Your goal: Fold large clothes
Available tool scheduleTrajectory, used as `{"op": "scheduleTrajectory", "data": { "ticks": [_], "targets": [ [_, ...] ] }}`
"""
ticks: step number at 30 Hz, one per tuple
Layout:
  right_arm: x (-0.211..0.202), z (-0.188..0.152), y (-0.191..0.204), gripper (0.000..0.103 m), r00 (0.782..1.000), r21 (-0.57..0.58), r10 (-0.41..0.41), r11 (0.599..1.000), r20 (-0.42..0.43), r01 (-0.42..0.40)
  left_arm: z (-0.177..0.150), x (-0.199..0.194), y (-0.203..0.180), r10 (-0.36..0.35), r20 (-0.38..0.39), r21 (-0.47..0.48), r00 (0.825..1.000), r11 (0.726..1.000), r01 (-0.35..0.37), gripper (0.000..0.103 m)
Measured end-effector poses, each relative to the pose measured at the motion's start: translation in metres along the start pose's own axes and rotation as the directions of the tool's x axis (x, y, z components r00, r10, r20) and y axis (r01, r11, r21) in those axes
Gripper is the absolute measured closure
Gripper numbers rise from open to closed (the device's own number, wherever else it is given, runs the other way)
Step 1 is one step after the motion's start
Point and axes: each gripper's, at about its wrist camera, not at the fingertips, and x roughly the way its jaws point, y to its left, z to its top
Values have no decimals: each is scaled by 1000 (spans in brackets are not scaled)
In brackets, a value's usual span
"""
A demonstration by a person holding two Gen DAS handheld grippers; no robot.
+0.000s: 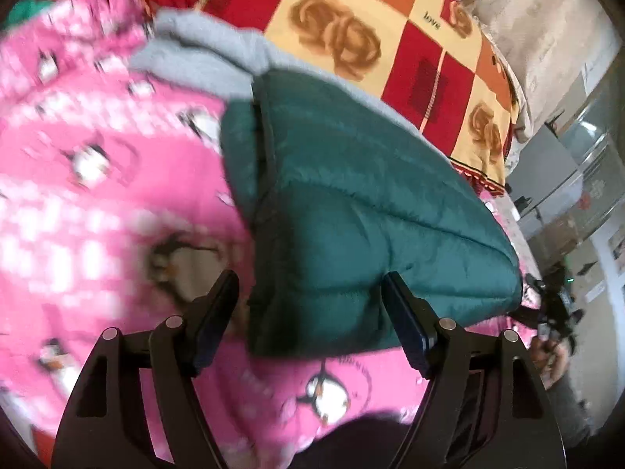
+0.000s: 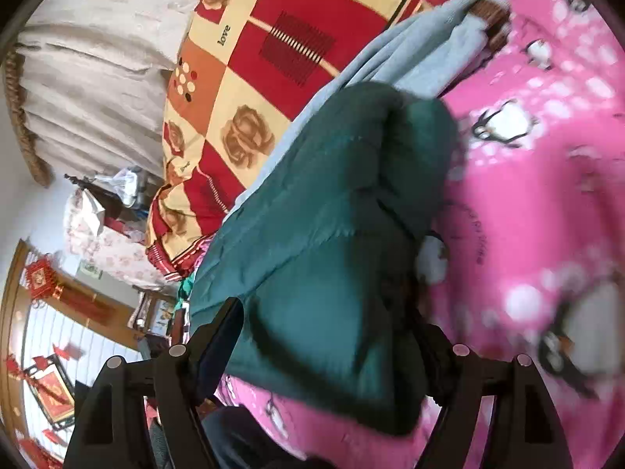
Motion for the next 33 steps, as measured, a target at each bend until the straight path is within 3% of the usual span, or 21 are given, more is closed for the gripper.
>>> {"op": "scheduleTrajectory", "data": {
  "ticks": [3, 5, 7, 8, 10, 12, 13, 15, 19, 23, 33],
  "targets": [
    [-38, -10, 25, 25, 990, -64, -139, 988, 37, 141, -3, -44, -18, 40, 54, 94, 998, 995, -45, 17],
    [-61, -24, 54, 25, 958, -158, -279, 945, 70, 287, -10, -67, -35, 116, 73, 150, 991, 981, -126, 0],
    [-82, -43, 87, 20, 931, -254, -348, 896, 112, 365, -22, -86, -56, 185, 87, 214, 979, 956, -199, 0],
    [-94, -56, 108, 18, 907, -302, -394, 855, 147, 421, -27, -92, -66, 223, 97, 235, 970, 942, -240, 1],
    [-109, -74, 131, 11, 882, -352, -424, 809, 204, 470, -41, -104, -89, 304, 133, 276, 943, 903, -330, 1],
    [-121, -91, 154, 11, 838, -379, -477, 748, 265, 545, -53, -111, -111, 343, 178, 307, 922, 871, -383, 0],
    [-124, -95, 162, 11, 816, -384, -503, 720, 284, 577, -59, -116, -120, 346, 198, 322, 917, 861, -394, 0],
    [-131, -105, 175, 11, 781, -412, -538, 664, 317, 624, -62, -122, -138, 320, 206, 322, 925, 870, -373, 0],
    [-138, -114, 195, 11, 765, -453, -553, 618, 329, 642, -60, -130, -155, 299, 206, 255, 932, 903, -346, 1],
    [-144, -127, 210, 11, 773, -492, -545, 601, 324, 630, -61, -134, -172, 261, 189, 249, 947, 920, -304, 1],
    [-141, -141, 228, 11, 787, -521, -524, 595, 326, 612, -76, -138, -207, 296, 204, 272, 933, 898, -345, 1]
  ]
}}
